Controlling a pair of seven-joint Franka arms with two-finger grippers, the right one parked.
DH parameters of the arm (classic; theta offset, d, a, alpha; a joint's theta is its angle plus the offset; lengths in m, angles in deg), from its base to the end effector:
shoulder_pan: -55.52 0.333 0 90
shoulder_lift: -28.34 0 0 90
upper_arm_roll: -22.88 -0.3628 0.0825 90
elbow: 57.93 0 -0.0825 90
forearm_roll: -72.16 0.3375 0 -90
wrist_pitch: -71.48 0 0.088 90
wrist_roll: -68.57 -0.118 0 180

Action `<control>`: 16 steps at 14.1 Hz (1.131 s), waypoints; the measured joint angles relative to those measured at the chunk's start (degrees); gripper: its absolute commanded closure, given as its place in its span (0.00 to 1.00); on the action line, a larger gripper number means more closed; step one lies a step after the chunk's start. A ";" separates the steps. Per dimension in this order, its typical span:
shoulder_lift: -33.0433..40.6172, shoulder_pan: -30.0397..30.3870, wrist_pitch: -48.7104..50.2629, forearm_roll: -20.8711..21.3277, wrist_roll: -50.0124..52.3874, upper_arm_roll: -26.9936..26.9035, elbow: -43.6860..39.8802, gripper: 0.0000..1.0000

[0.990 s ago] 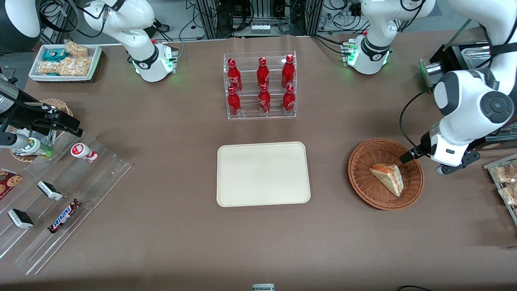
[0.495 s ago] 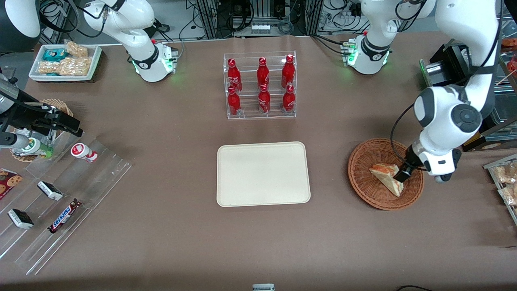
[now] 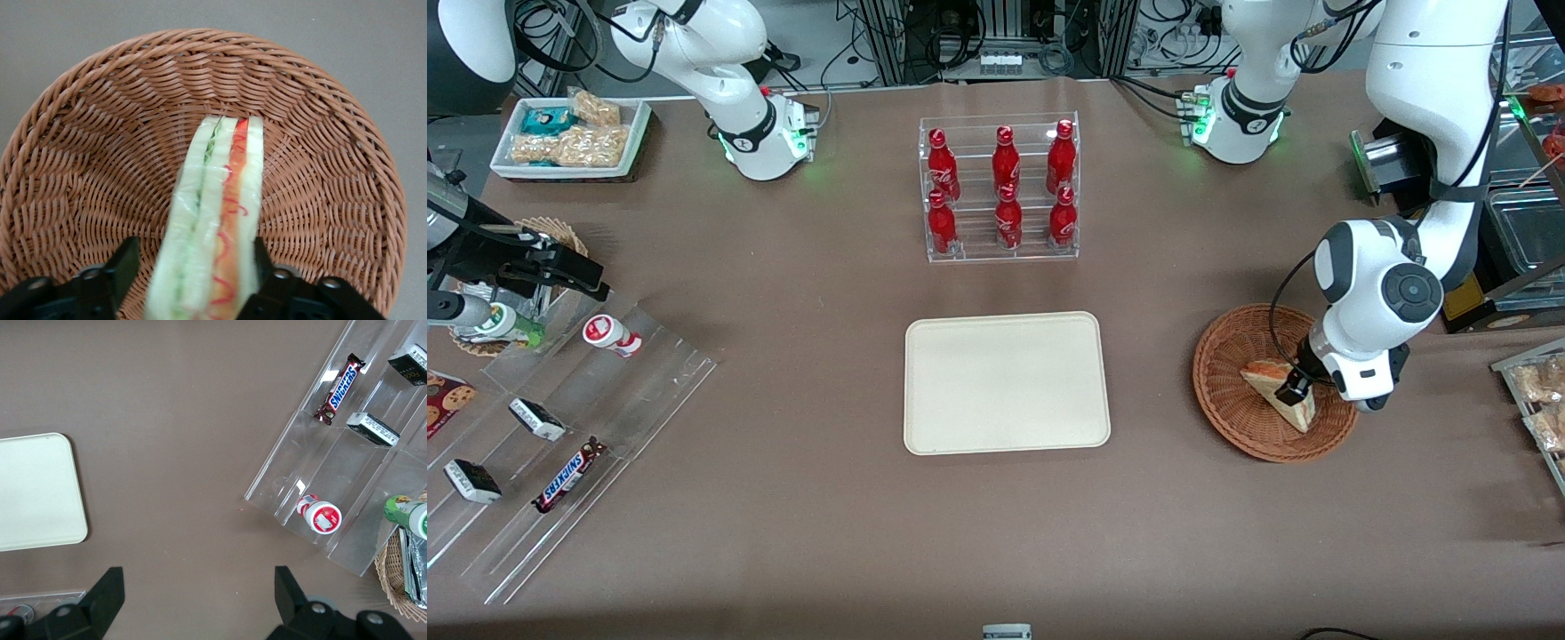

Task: Place sandwich from basket to tray
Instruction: 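Lower the left gripper and close it on the wrapped sandwich, then lift the sandwich and carry it with the left gripper over the tray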

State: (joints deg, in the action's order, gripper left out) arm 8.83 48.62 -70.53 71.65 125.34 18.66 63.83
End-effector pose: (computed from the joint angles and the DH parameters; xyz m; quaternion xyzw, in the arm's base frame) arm 0.5633 -0.0284 0.3194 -0.8900 -0.4558 -0.0107 0.0048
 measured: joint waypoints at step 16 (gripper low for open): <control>-13.84 -16.18 15.11 14.19 -0.15 19.03 -29.99 0.94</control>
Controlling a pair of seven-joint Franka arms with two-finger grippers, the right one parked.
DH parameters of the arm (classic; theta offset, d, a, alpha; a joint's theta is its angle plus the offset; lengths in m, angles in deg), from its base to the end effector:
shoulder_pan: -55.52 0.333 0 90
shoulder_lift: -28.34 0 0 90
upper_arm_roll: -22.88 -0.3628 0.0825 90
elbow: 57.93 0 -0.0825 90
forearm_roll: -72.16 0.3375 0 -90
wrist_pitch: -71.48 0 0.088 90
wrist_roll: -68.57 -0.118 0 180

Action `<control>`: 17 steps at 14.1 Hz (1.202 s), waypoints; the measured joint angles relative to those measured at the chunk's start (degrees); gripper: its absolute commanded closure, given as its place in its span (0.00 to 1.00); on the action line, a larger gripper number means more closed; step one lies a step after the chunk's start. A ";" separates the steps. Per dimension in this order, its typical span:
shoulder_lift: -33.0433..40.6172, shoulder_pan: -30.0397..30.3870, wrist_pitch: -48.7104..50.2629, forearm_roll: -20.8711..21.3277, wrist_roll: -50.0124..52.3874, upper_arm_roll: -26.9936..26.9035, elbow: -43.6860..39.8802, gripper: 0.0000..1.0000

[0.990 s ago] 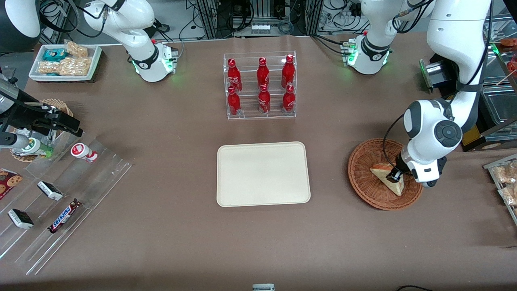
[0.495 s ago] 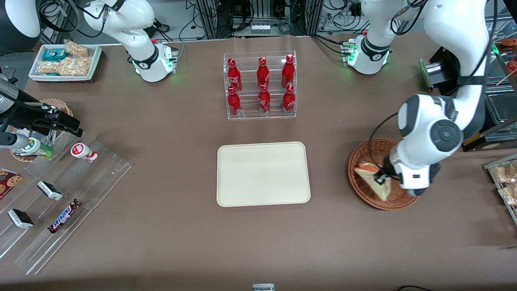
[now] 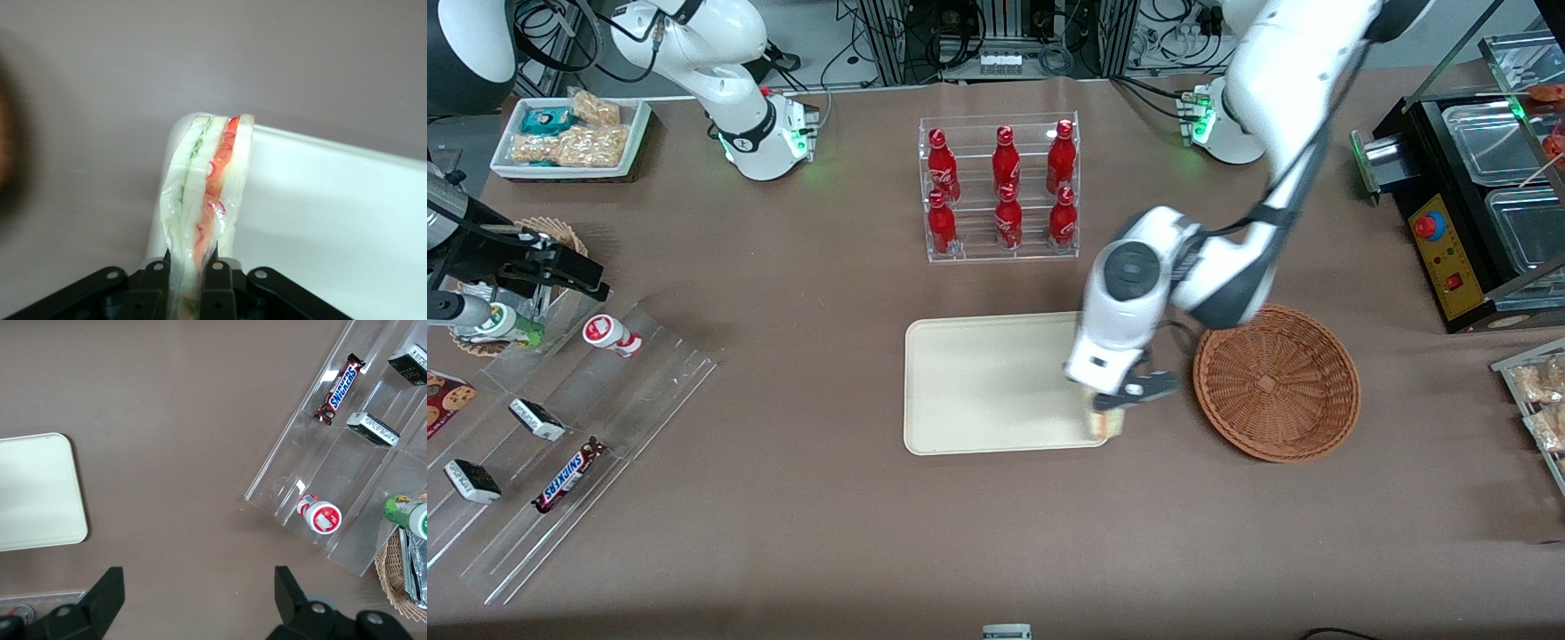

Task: Place sandwich from basket to tray
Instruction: 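Lift the sandwich and carry it with the left gripper over the tray, then lower the sandwich onto the tray and open the left gripper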

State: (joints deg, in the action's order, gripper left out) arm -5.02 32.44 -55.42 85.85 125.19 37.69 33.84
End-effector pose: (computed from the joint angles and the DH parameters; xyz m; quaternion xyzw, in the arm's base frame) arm 0.5644 -0.3864 0.3585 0.9925 0.1160 0.0386 0.0015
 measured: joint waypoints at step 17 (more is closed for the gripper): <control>-3.40 -8.16 5.56 2.26 9.31 -1.50 -13.15 0.00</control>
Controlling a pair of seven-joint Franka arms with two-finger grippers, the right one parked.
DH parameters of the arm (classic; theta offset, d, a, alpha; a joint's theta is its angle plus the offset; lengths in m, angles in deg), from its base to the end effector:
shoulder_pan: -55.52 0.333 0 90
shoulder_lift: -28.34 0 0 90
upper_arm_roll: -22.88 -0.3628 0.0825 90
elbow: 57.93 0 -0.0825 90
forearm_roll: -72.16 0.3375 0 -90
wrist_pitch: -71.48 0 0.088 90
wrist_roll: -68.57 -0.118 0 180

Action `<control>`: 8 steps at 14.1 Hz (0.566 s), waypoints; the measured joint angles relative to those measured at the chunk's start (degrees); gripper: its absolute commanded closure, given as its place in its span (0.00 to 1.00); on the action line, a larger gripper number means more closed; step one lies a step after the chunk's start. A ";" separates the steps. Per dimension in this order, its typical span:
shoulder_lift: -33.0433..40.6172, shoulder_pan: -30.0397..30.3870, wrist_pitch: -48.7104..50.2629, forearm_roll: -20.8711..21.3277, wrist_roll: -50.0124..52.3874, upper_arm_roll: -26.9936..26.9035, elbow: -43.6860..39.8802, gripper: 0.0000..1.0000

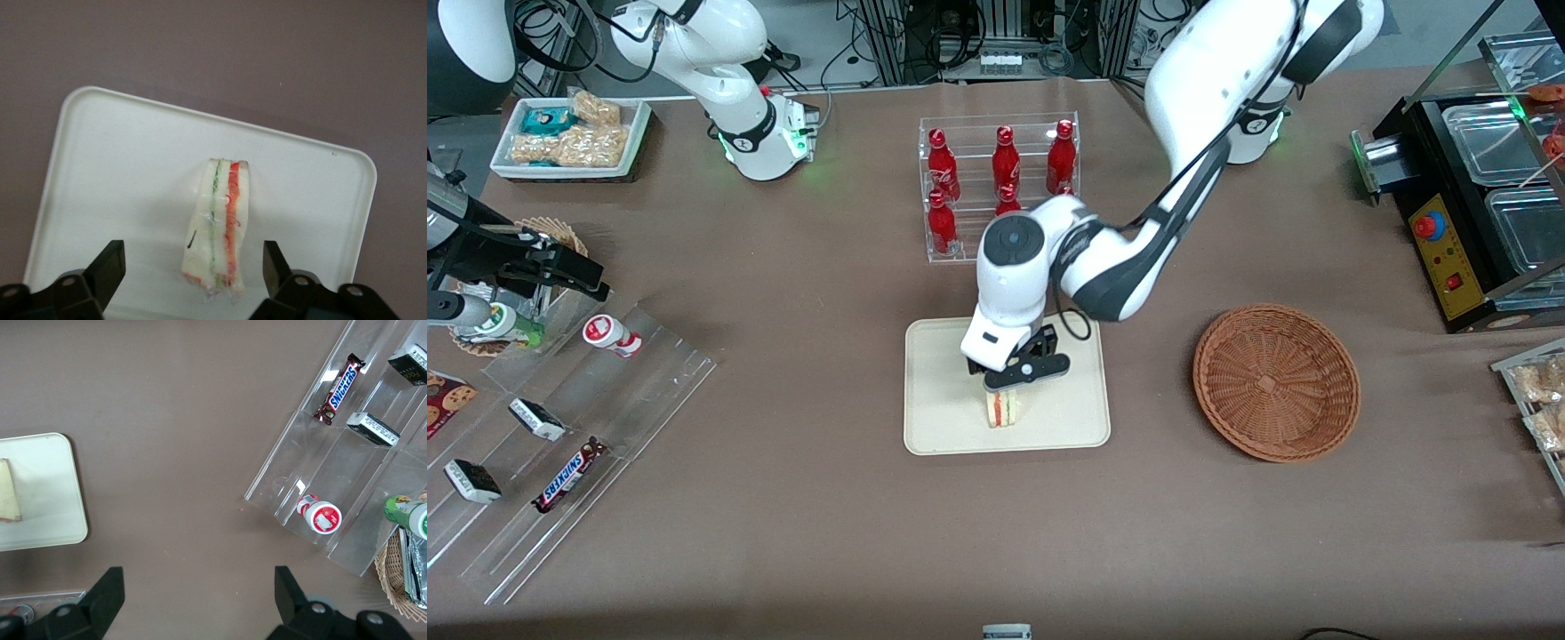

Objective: Place sandwich from basket to tray

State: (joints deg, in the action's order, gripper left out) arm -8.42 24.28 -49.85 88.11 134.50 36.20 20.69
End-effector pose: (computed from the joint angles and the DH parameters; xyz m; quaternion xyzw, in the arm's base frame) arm 0.5545 -0.4650 0.4045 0.9857 0.1468 0.0802 0.0186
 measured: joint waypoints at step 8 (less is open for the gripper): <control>16.96 27.48 21.61 -10.41 -41.43 -0.92 5.51 0.00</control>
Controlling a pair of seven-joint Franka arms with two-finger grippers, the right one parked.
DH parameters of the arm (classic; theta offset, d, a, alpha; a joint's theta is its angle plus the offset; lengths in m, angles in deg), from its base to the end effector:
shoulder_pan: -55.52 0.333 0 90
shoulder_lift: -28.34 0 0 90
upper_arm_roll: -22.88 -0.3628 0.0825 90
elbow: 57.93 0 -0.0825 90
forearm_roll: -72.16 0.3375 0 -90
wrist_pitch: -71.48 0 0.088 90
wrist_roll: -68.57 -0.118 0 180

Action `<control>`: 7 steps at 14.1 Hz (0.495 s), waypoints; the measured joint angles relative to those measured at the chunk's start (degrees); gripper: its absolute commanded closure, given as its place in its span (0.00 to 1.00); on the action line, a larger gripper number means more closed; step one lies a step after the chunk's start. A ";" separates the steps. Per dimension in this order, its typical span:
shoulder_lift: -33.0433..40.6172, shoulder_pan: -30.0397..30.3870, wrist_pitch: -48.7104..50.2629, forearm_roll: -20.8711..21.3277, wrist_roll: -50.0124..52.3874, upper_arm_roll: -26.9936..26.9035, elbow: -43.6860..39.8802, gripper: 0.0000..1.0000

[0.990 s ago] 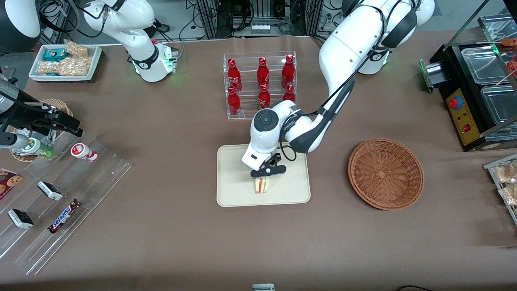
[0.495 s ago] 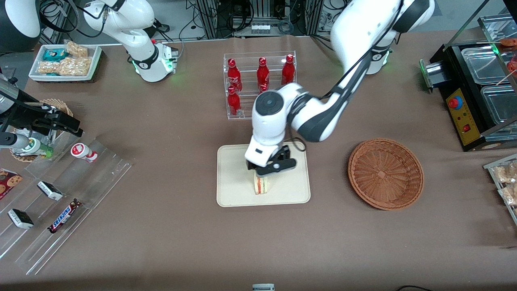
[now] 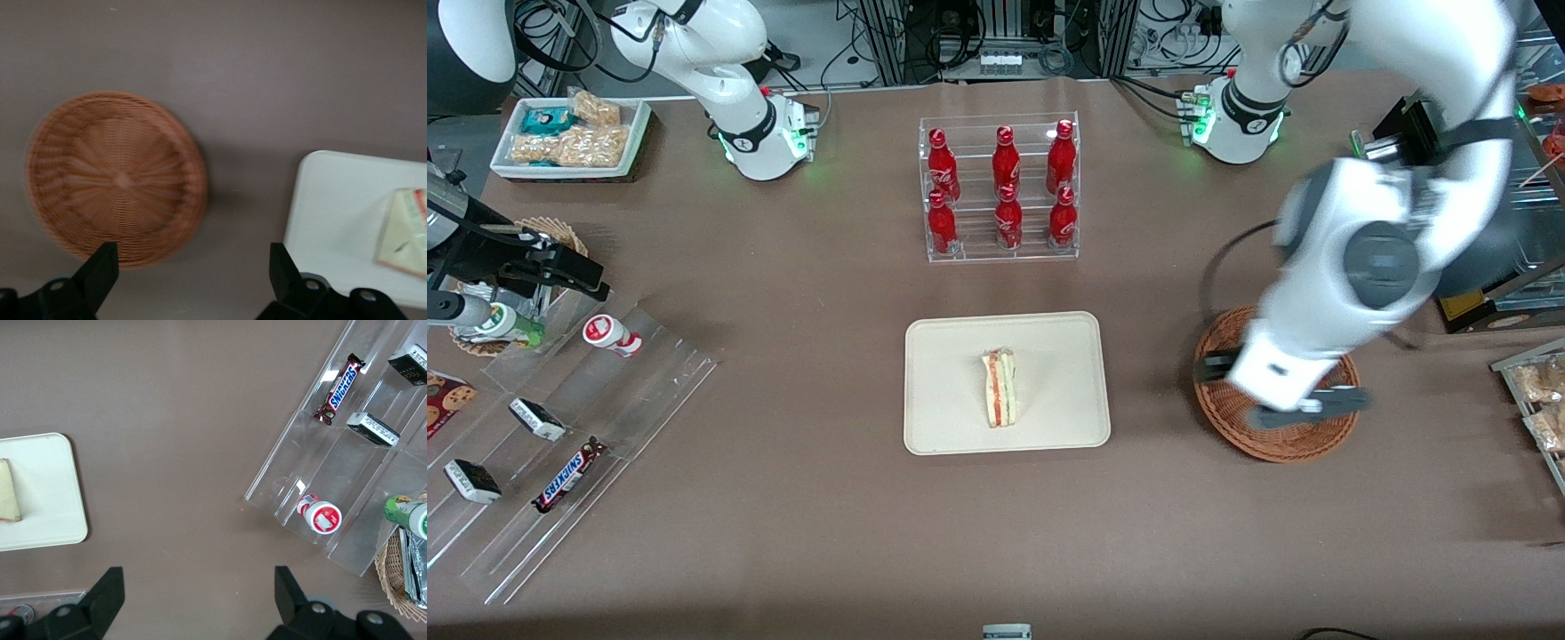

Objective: Place sandwich from basket to tray

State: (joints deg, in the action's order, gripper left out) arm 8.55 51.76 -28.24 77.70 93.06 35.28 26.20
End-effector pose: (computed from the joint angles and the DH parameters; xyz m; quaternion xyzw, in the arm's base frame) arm 0.6094 -0.1437 0.5251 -0.9971 -0.0679 0.0268 0.0214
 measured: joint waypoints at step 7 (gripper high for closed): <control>10.95 9.31 6.63 -0.36 -18.03 -2.03 4.25 0.00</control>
State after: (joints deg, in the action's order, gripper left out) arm 19.50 61.08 -21.61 77.34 75.04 33.25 30.46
